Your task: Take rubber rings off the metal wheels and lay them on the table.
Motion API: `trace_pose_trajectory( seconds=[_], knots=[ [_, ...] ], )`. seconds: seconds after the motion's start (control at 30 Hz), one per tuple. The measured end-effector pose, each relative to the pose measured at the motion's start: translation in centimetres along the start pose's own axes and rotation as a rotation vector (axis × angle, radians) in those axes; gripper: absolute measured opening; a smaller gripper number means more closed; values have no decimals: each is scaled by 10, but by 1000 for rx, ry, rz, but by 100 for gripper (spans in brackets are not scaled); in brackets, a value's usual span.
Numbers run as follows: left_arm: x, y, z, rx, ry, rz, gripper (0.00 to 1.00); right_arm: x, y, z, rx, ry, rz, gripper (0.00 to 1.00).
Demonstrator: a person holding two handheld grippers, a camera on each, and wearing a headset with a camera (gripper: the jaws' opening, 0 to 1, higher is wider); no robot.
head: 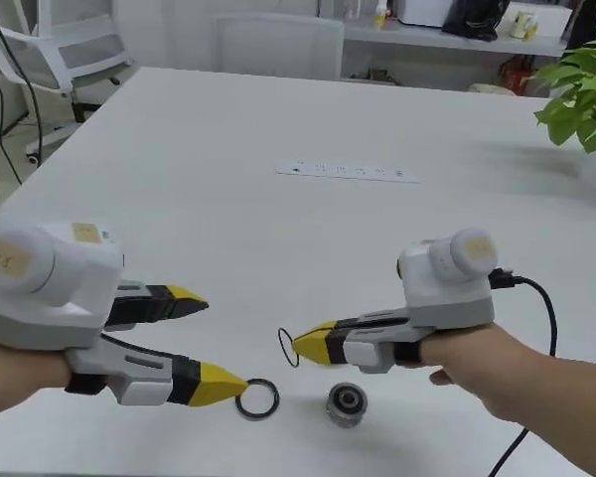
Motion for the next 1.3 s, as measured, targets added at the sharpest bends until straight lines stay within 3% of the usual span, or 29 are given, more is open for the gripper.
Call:
trace_pose_trajectory(
  seconds=[0.3, 0.87, 0.93, 1.3],
  knots=[
    [6, -7, -1, -10, -6, -1, 67, 1, 16, -10, -26, -42, -48, 0],
    [12, -9, -5, -18, -21, -2, 67, 13, 31, -11, 9, -143, -143, 0],
    [12, -9, -5, -17, -22, -1, 67, 14, 32, -11, 9, -141, -146, 6],
    [13, -6, -6, -11, -25, -11, 67, 16, 29, -6, 23, -141, -148, 13]
  ],
)
Point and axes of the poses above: the centre of the closed fingertips' face, and the gripper's own axes: y roughly forward along the fingers, z roughly to its right, x roughly out of its underside, the point moved 3 cm from there along -y, roughly backward along the fingers, and after that the axes turned 12 degrees about -z, right-handed, at the moved point
